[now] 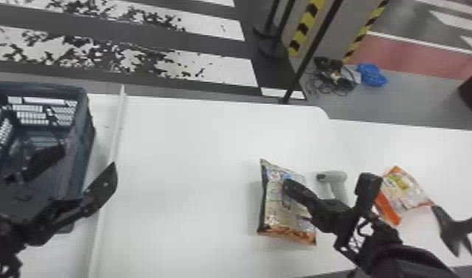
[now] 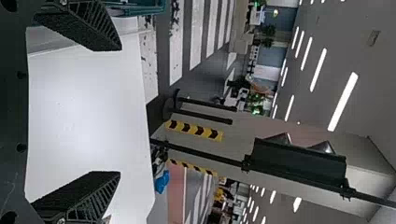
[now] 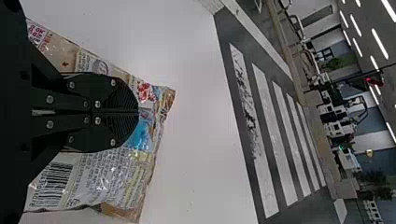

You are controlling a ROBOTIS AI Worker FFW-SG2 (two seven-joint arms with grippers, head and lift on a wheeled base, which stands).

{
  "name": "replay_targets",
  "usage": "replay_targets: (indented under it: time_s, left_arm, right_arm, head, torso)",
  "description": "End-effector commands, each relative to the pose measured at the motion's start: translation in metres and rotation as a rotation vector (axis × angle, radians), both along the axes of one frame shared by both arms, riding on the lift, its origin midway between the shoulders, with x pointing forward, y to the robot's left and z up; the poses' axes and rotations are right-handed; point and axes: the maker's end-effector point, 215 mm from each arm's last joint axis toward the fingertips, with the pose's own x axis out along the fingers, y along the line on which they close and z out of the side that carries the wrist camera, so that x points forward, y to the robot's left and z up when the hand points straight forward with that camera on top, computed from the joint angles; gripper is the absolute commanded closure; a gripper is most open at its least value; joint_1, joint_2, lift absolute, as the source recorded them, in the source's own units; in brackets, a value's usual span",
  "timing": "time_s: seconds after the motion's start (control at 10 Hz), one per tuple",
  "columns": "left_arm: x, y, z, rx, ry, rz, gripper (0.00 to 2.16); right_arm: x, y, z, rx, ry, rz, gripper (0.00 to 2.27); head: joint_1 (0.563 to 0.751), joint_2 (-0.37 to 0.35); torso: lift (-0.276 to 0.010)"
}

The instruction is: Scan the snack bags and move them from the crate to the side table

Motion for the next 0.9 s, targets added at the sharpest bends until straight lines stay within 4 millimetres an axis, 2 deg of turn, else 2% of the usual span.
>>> replay_targets:
  time_s: [0.0, 0.2, 0.5, 0.7, 0.8]
  left_arm:
    - [0.002, 0.000, -0.001, -0.002, 0.001, 0.001, 0.04]
    - [0.006, -0.001, -0.003, -0.004, -0.001, 0.001, 0.04]
    - [0.010, -0.006, -0.009, -0.009, 0.007, -0.004, 0.04]
    - [0.012, -0.006, -0.008, -0.009, 0.005, -0.003, 0.04]
    - [0.014, -0.006, -0.007, -0.008, 0.002, -0.001, 0.04]
  right_arm:
    - [-0.011, 0.013, -0.013, 0.002, 0.029, 0.043, 2.22]
    - [-0.029, 0.034, -0.032, 0.007, 0.072, 0.108, 2.22]
    - [-0.040, 0.061, -0.040, 0.013, 0.092, 0.187, 2.22]
    - [-0.037, 0.071, -0.035, 0.005, 0.082, 0.226, 2.22]
    - [-0.031, 0.067, -0.020, -0.003, 0.051, 0.224, 2.22]
  head:
    - [0.695, -0.292]
    - [0.695, -0.271]
    - [0.695, -0.246]
    - [0.695, -0.222]
    - [0.695, -0.214]
  torso:
    - [-0.087]
    - [-0.087]
    - [-0.087]
    - [-0.087]
    - [-0.087]
